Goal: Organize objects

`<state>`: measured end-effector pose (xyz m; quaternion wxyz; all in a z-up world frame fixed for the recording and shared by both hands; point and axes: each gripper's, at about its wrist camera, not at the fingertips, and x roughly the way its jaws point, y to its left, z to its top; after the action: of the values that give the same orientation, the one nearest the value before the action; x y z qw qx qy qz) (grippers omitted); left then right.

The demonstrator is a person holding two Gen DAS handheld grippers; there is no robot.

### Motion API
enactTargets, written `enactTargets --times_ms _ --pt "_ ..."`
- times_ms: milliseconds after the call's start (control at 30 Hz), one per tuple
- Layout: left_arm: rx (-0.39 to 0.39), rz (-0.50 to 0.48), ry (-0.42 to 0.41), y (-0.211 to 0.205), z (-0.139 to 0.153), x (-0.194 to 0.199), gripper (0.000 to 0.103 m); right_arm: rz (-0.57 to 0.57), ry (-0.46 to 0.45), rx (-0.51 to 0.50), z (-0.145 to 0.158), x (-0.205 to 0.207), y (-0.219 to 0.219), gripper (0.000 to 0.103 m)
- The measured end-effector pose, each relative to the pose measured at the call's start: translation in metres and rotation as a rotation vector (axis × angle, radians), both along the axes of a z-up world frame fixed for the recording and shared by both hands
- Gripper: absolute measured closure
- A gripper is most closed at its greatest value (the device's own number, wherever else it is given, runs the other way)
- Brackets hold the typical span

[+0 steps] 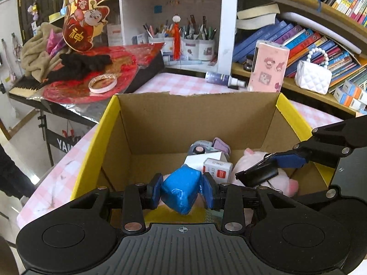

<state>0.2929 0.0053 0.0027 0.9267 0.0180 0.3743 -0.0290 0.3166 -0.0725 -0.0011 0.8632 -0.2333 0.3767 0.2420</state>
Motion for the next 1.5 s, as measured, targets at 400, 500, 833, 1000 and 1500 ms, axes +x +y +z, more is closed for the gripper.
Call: enactTargets --times_ms 400,500,833,1000,1500 --pt "-0.013 0.035 -0.114 0.011 0.022 -0.031 0.024 -0.033 -0.028 0.069 0.012 -0.015 -0.016 0.044" --pt "-0.034 0.02 -0.147 0.014 0.034 -0.047 0.022 -0.065 -0.061 0.096 0.022 -0.031 -0.022 0.042" --pt "-0.122 0.02 -0.306 0.03 0.069 -0.128 0.011 -0.231 -0.216 0.183 0.057 -0.115 -0.038 0.035" --pt "-0.152 0.062 -0.331 0.039 0.069 -0.167 0.006 -0.37 -0.285 0.229 0.062 -0.166 -0.042 0.018" --pt "-0.114 0.05 -0.152 0.021 0.009 -0.265 0.003 -0.704 -0.224 0.19 0.014 -0.303 -0.059 0.016"
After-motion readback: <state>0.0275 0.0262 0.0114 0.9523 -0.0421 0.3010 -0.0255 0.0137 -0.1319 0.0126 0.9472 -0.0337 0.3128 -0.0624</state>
